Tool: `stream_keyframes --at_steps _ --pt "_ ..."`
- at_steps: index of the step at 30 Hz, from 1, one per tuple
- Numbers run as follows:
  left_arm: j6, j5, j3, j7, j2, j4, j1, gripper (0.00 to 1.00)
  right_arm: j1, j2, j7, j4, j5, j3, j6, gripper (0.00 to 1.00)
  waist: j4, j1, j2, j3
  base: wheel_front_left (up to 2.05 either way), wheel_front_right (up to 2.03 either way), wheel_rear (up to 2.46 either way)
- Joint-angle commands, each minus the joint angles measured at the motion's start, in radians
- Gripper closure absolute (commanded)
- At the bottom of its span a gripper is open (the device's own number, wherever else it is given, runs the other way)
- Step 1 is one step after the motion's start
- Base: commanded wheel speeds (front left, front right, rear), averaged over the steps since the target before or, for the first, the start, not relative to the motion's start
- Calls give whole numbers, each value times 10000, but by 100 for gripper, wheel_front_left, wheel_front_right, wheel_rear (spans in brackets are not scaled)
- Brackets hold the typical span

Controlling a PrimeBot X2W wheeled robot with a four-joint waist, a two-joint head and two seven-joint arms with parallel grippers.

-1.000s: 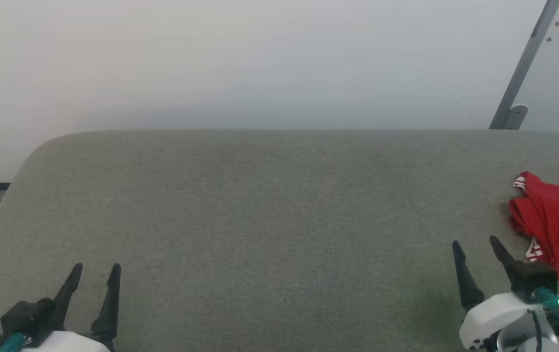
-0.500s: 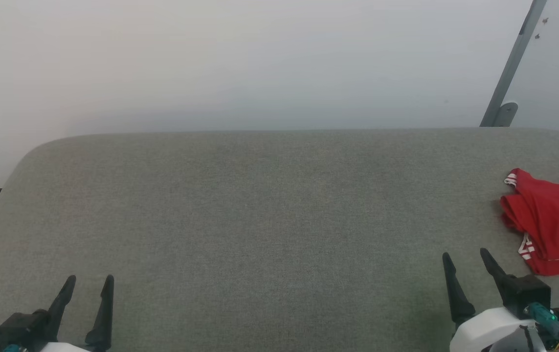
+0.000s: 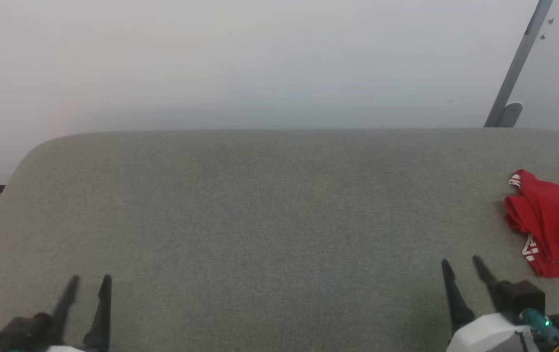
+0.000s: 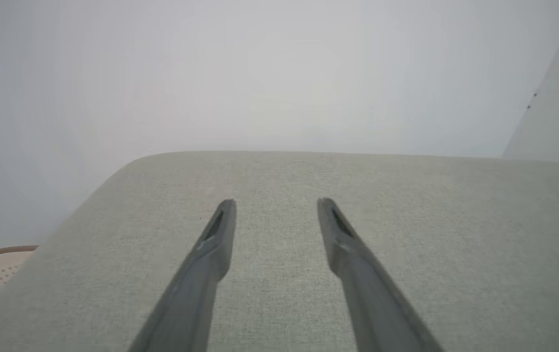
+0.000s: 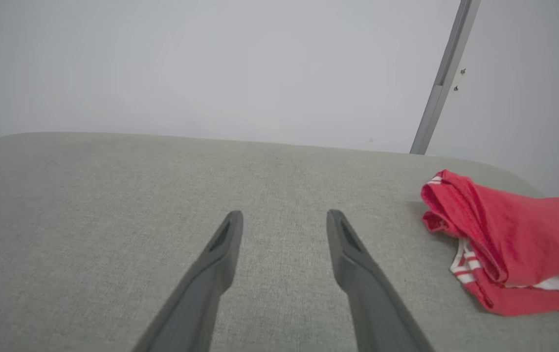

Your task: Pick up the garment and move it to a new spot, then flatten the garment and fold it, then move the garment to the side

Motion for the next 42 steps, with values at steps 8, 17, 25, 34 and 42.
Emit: stream_keyframes --at_steps 8,17,25,34,42 --pt "2 -41 -184 67 -560 671 245 100 449 64 71 674 47 -27 0 100 -2 0 -1 4 0 0 0" --pt "-7 -1741 -51 579 -826 668 -96 100 205 76 534 542 2156 -125 -2 100 -26 0 -1 54 0 0 0" --pt "-13 -2973 32 936 -1024 655 -333 100 64 86 826 407 3685 -152 -3 100 -46 0 -1 94 0 0 0" --pt "-21 -4226 116 1299 -1220 642 -580 100 -87 97 1140 292 5239 -194 -4 100 -68 0 -1 140 0 0 0" --pt "-28 -5242 188 1599 -1385 633 -777 100 -217 106 1399 195 6503 -228 -5 100 -88 0 -1 180 0 0 0"
